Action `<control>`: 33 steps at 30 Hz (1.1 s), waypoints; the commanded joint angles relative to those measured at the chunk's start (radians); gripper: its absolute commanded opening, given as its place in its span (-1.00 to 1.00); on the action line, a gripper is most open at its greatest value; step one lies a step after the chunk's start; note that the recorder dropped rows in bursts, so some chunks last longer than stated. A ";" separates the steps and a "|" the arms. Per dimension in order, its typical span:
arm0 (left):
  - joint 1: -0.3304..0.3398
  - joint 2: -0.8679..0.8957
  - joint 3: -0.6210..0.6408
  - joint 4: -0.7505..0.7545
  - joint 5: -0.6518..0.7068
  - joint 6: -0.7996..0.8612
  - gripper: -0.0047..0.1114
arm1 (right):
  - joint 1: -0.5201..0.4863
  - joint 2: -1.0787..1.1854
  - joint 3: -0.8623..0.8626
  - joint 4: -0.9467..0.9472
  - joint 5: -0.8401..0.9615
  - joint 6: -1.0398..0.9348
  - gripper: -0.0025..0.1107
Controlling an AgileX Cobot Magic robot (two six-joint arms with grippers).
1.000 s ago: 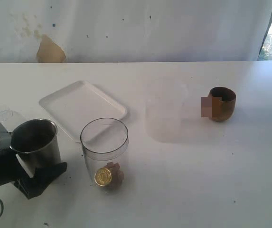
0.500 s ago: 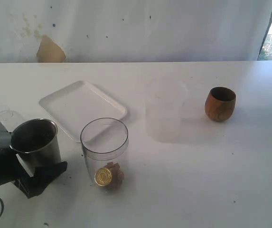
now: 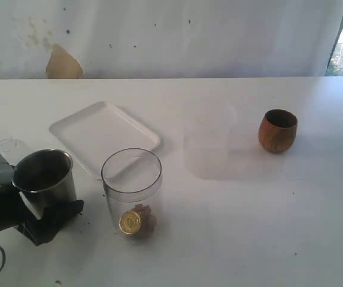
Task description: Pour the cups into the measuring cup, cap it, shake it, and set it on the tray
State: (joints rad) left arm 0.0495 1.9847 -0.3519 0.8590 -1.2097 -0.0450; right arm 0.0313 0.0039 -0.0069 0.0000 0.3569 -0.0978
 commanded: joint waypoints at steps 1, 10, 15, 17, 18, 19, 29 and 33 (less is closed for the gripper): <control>-0.004 0.000 0.001 -0.014 -0.011 -0.006 0.83 | -0.003 -0.004 0.007 0.000 -0.006 0.004 -0.96; -0.004 0.000 0.001 -0.010 -0.011 -0.006 -0.58 | -0.003 -0.004 0.007 0.000 -0.006 0.004 -0.96; -0.004 0.000 0.001 0.008 -0.011 -0.004 -0.92 | -0.003 -0.004 0.007 0.000 -0.006 0.004 -0.96; -0.004 -0.002 0.001 0.005 -0.011 -0.004 -0.92 | -0.003 -0.004 0.007 0.000 -0.006 0.004 -0.96; -0.004 -0.006 0.001 0.000 -0.011 -0.004 -0.92 | -0.003 -0.004 0.007 0.000 -0.006 0.004 -0.96; -0.004 -0.014 0.001 -0.005 -0.011 -0.004 -0.92 | -0.003 -0.004 0.007 0.000 -0.006 0.004 -0.96; -0.004 -0.207 -0.070 -0.012 -0.011 -0.184 -0.92 | -0.003 -0.004 0.007 0.000 -0.006 0.004 -0.96; -0.004 -0.268 -0.135 0.009 -0.011 -0.327 -0.92 | -0.003 -0.004 0.007 0.000 -0.006 0.004 -0.96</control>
State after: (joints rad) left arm 0.0495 1.7678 -0.4408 0.8603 -1.1522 -0.2619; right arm 0.0313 0.0039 -0.0069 0.0000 0.3569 -0.0978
